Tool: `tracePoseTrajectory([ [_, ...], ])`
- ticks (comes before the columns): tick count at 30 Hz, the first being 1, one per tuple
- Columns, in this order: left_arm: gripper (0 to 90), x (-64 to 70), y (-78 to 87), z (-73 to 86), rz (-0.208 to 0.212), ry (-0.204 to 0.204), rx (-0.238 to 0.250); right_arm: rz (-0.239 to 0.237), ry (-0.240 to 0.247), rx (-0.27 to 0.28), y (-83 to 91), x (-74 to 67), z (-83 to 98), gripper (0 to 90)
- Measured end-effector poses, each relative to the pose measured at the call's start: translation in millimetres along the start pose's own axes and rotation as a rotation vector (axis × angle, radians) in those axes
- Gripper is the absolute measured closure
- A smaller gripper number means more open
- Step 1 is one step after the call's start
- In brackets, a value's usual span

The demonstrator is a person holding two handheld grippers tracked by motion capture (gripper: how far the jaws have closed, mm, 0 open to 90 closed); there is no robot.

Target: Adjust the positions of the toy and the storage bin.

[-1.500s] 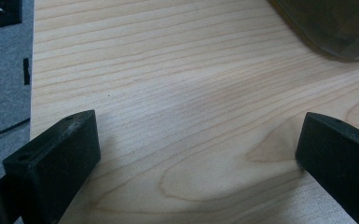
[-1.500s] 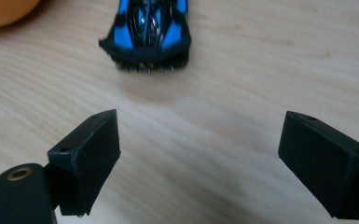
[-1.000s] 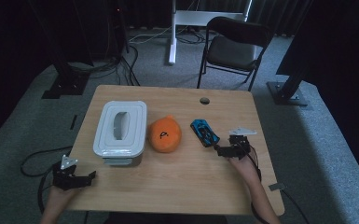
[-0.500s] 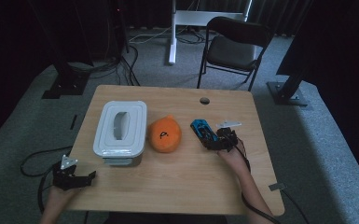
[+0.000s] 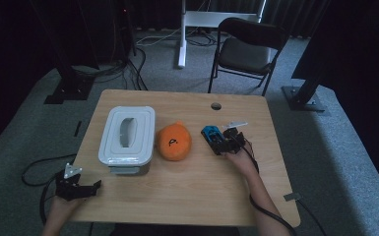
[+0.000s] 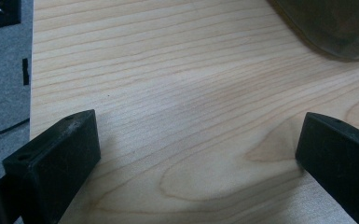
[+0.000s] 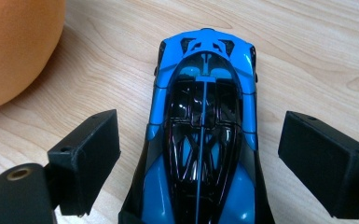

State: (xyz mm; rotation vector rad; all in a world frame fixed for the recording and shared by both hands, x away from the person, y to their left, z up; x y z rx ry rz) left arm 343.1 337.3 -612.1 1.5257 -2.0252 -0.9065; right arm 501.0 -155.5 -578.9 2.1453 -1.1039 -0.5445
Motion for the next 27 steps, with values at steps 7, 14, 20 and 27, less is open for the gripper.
tracePoseTrajectory([
  [7,0.1,0.0,0.0,0.0,0.001,-0.001,0.000,-0.009,-0.013,-0.008,-7.2,1.1,-1.1,13.4],
  [14,0.1,0.0,-0.1,0.0,0.000,0.000,0.001,-0.014,-0.019,-0.025,-14.2,3.6,-1.6,13.4],
  [20,0.1,-0.1,0.0,0.1,-0.001,0.000,0.001,-0.002,-0.003,-0.045,-20.3,4.4,-2.1,14.0],
  [27,0.1,-0.3,0.5,0.6,-0.003,0.002,0.001,0.012,0.024,-0.083,-27.8,3.8,-1.1,17.6],
])
Point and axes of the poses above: each handheld gripper's, and its own axes: y roughly backward along the jaws, z roughly out of its underside, x roughly to its right, the point moved 9 cm from there along -y, roughly forward along the jaws, and after that the axes turned 2 degrees about -z, right-handed, at the moved point
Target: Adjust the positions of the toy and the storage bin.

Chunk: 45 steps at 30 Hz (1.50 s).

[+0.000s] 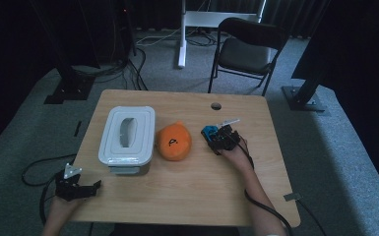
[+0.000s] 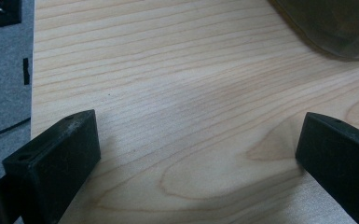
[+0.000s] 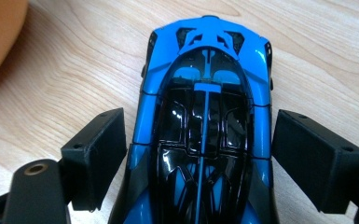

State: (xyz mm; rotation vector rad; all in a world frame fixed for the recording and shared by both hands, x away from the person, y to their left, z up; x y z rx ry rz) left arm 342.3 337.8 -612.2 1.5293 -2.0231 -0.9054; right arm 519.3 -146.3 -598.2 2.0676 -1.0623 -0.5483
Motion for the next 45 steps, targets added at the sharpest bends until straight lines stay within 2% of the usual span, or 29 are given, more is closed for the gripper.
tracePoseTrajectory([
  [5,0.1,0.1,0.3,0.3,0.000,0.001,0.001,-0.005,-0.001,-0.021,-5.7,-1.1,2.9,21.1],
  [12,0.1,0.1,0.3,0.3,0.000,0.001,0.001,0.016,-0.008,0.001,-5.9,-0.8,3.2,23.6],
  [26,0.1,0.1,0.3,0.3,0.000,0.001,0.001,0.039,-0.040,0.002,-4.3,-1.2,3.0,25.4],
  [31,0.1,0.0,0.4,0.4,-0.001,0.001,0.001,0.026,-0.054,0.011,0.9,-0.9,0.6,26.5],
  [37,0.1,0.0,0.4,0.4,-0.001,0.001,0.001,0.033,-0.038,0.000,6.4,-0.5,1.4,26.7],
  [40,0.1,0.0,0.4,0.4,-0.001,0.001,0.001,0.024,-0.042,0.002,8.8,-0.9,1.8,26.7],
  [45,0.1,0.0,0.4,0.4,-0.001,0.001,0.001,0.036,-0.042,0.007,16.0,2.4,4.9,26.7],
])
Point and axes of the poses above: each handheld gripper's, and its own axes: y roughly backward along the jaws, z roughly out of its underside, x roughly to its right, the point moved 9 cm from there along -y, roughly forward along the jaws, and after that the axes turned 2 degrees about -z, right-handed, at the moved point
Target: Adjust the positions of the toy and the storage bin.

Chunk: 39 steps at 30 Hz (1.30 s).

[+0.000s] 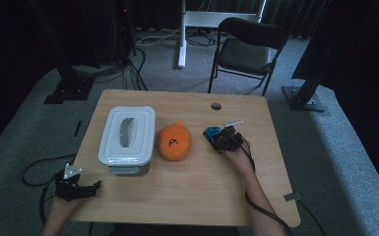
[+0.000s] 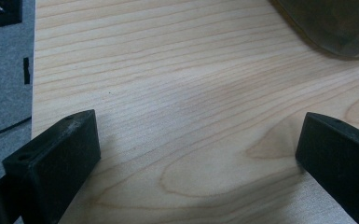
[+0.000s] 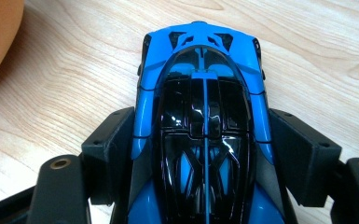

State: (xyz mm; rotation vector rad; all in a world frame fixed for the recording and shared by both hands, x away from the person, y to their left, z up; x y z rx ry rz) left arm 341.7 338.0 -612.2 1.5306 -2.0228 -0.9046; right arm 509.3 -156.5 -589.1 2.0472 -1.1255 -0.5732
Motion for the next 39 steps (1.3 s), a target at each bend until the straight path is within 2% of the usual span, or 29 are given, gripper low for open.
tracePoseTrajectory([
  [8,0.1,0.0,0.0,0.0,0.000,0.000,0.000,0.015,-0.017,0.009,9.7,6.3,1.1,26.7],
  [12,0.1,0.0,0.0,0.0,0.000,0.000,0.000,0.038,-0.036,0.019,21.6,16.1,4.7,26.7],
  [20,0.1,0.0,0.0,0.0,0.000,0.000,0.000,0.063,-0.057,0.027,35.6,26.4,13.9,26.7],
  [39,0.1,0.0,0.0,0.0,0.000,0.000,0.001,0.105,-0.142,0.036,69.2,53.6,60.7,26.7],
])
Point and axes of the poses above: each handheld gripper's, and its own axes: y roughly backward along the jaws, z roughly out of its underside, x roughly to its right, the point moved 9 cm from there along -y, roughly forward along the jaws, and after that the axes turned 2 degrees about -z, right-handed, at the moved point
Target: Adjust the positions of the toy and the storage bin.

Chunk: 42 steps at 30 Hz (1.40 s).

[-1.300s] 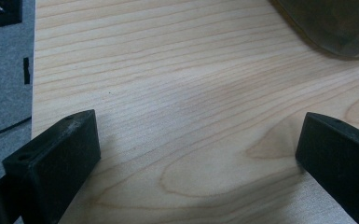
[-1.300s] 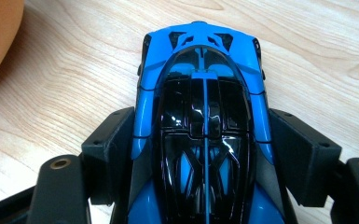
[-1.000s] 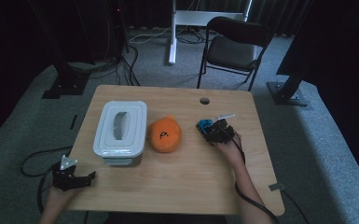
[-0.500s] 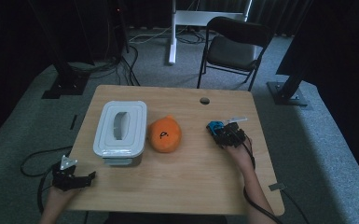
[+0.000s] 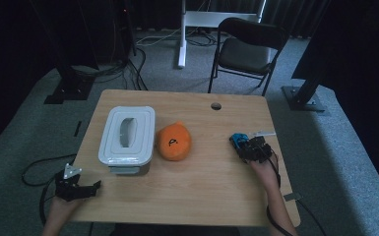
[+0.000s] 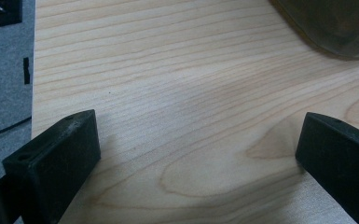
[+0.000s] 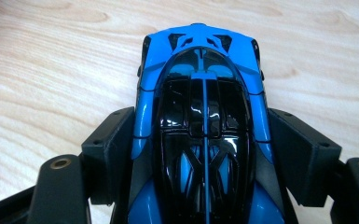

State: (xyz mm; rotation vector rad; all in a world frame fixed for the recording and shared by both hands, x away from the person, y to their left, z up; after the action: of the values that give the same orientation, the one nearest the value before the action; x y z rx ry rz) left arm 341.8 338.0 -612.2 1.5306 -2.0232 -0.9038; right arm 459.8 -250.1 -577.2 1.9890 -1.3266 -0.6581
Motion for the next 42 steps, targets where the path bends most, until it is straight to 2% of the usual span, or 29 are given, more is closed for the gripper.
tracePoseTrajectory([
  [18,0.1,0.0,0.0,0.0,0.000,0.000,0.000,0.031,-0.055,-0.016,23.4,18.2,44.0,26.7],
  [23,0.1,0.0,0.0,0.0,0.000,0.000,0.000,0.041,-0.085,-0.016,33.1,24.0,53.4,26.7],
  [29,0.1,0.0,0.0,0.0,0.000,0.000,0.000,0.057,-0.081,-0.023,43.0,27.0,65.5,26.7],
  [33,0.1,0.0,0.0,0.0,0.000,0.000,0.000,0.064,-0.095,-0.023,48.8,29.6,72.9,26.7],
  [40,0.1,0.0,0.0,0.0,0.000,0.000,-0.001,0.069,-0.089,-0.029,58.4,24.9,83.5,26.7],
  [42,0.1,0.0,0.0,0.0,0.000,0.000,-0.001,0.074,-0.087,-0.032,62.4,19.7,90.6,26.7],
])
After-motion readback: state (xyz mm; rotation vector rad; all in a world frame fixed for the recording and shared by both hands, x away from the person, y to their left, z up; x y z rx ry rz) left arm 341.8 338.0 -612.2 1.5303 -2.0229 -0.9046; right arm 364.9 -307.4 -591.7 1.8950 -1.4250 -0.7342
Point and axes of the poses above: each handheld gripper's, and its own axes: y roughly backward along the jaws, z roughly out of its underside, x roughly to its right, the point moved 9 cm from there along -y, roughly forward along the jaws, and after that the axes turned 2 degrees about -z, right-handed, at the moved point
